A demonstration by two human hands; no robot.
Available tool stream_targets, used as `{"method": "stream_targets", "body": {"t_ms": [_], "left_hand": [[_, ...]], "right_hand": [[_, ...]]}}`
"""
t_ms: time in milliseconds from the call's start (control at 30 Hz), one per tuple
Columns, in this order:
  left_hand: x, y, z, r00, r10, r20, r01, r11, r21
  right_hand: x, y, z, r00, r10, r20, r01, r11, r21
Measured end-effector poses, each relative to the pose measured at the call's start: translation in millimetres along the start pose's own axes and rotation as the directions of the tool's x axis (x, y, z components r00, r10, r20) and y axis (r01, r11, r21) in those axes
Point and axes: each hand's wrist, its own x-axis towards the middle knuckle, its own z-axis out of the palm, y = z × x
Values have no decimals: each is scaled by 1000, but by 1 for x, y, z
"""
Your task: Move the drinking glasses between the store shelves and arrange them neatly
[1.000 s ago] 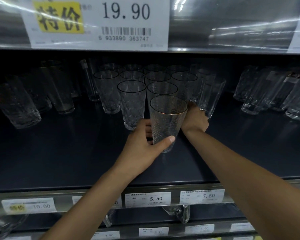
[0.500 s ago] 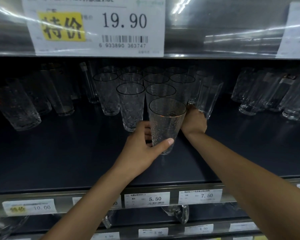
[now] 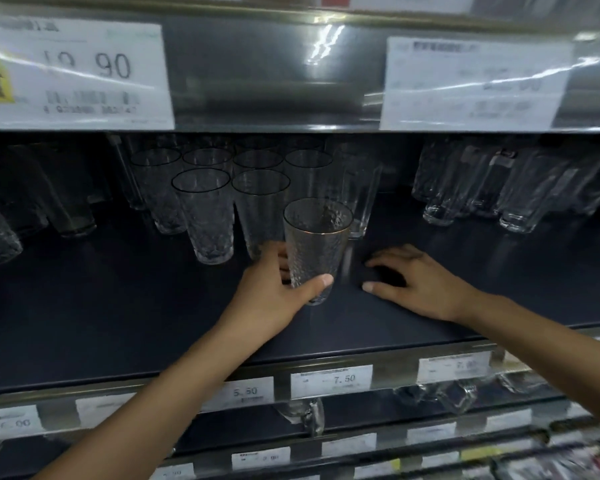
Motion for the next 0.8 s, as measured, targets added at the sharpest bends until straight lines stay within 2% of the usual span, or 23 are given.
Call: {"method": "stream_targets", "body": {"t_ms": [200, 367, 467, 567, 800], "left_hand": [[29, 3, 41, 987, -70, -144, 71, 997, 5], [45, -4, 50, 967, -89, -238, 112, 990, 86], [44, -4, 52, 953, -58, -299, 107, 983, 151], [42, -2, 54, 938, 34, -345, 68, 958, 279], [45, -5, 54, 928, 118, -353, 62, 886, 459]], "right_hand": [[-10, 19, -1, 993, -66, 96, 65, 998, 9], [-12, 28, 8, 994, -91, 65, 86, 994, 66], [-11, 29, 9, 994, -101, 51, 96, 992, 80], [-11, 29, 10, 993, -109, 43, 105, 990, 90], [-10, 28, 11, 994, -112, 14, 110, 991, 79]]}}
